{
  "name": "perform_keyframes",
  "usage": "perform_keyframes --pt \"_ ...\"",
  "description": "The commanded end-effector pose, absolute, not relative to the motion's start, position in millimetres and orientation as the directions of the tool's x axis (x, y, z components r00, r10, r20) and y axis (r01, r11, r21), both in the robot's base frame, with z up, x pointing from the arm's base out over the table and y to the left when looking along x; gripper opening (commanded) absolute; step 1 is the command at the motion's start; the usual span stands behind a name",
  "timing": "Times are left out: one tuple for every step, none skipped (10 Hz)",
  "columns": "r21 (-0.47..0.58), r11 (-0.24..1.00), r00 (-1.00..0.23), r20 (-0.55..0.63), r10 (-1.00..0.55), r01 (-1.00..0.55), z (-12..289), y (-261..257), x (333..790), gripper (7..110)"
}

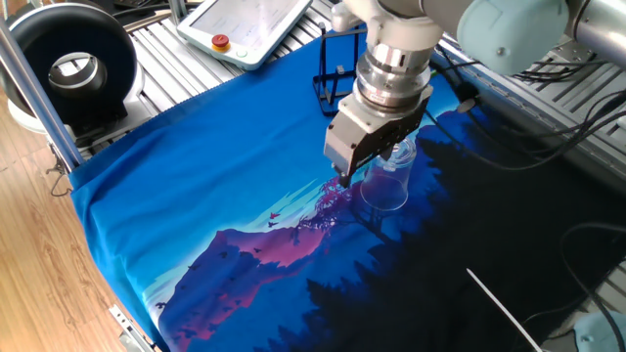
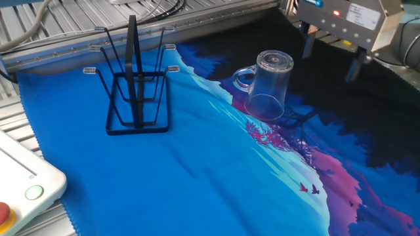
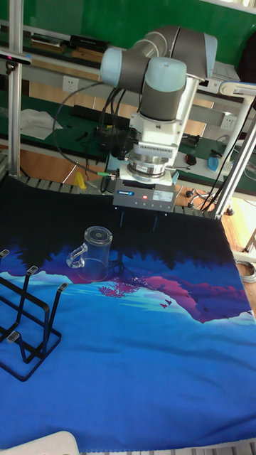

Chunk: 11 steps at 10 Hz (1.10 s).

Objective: Put the cup on the cup rack

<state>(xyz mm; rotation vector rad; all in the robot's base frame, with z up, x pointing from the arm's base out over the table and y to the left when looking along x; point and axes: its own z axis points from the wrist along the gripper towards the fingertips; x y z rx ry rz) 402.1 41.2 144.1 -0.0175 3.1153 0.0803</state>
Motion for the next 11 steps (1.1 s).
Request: perform_keyframes --pt "0.02 1.0 -0.999 -0.038 0.017 0.016 149.2 22.5 405.0 22" --pt "0.029 1.0 -0.999 -0.036 0.0 -0.001 149.7 24.8 403.9 22" --pt "0.048 0.999 -0.999 -0.034 -0.024 -0.026 150.1 28.2 402.4 22" --pt "0.054 0.998 -0.999 -0.033 -0.024 -0.026 150.5 28.2 401.9 22" --pt "0.032 0.999 -1.0 -0.03 0.009 0.008 150.1 22.8 401.8 22" --pt "-0.001 0.999 -0.999 -0.026 0.04 0.04 150.0 14.3 400.7 22" --pt "-0.004 0.999 -0.998 -0.023 0.053 0.053 150.1 12.8 399.8 22" --pt "-0.021 0.998 -0.998 -0.021 0.054 0.054 150.1 7.2 398.7 22" --pt "-0.03 0.998 -0.998 -0.02 0.054 0.054 149.7 2.6 397.4 22" --pt "-0.03 0.998 -0.999 -0.024 0.046 0.047 148.8 0.0 398.0 22" --pt "-0.031 0.999 -0.998 -0.038 0.042 0.043 147.0 -4.0 401.6 7"
